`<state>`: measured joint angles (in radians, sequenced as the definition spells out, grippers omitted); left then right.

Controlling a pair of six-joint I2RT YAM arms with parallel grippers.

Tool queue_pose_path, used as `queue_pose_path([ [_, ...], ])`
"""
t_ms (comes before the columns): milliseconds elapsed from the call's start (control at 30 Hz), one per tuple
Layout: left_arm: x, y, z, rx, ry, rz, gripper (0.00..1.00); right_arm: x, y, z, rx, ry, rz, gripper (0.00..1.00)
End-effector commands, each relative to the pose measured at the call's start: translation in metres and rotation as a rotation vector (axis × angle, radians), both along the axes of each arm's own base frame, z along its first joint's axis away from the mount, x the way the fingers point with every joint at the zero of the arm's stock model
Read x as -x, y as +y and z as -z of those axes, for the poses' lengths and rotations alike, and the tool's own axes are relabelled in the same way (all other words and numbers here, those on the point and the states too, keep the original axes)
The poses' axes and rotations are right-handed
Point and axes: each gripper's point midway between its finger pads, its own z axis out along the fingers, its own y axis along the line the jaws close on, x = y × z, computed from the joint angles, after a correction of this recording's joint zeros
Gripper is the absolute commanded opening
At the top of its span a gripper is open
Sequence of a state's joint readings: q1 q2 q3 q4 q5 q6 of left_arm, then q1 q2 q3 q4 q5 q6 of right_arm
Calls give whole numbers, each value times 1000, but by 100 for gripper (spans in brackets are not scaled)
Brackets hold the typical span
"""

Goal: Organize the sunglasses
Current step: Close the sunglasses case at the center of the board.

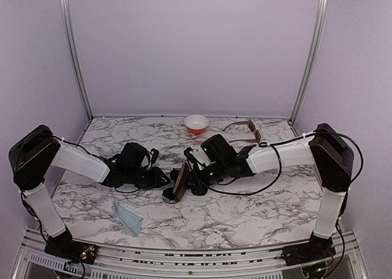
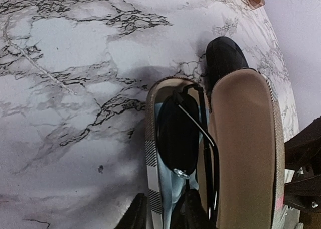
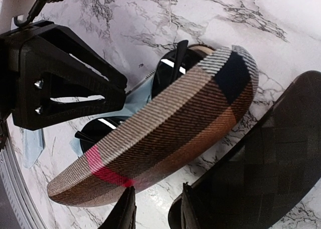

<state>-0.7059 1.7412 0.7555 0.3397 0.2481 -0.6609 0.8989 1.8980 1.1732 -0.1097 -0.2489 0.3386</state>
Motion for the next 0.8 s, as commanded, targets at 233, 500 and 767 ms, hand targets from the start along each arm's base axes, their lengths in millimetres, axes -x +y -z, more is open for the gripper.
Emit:
queue_pose_path([
  [233, 2, -6, 10, 25, 22, 35, 11, -7, 18, -21, -39, -22, -20, 31],
  [500, 4, -5, 18, 15, 34, 37, 5, -6, 24, -27, -64, -14, -31, 31],
  [767, 5, -2, 22, 1, 35, 29, 2, -4, 32, -22, -87, 10, -41, 31],
])
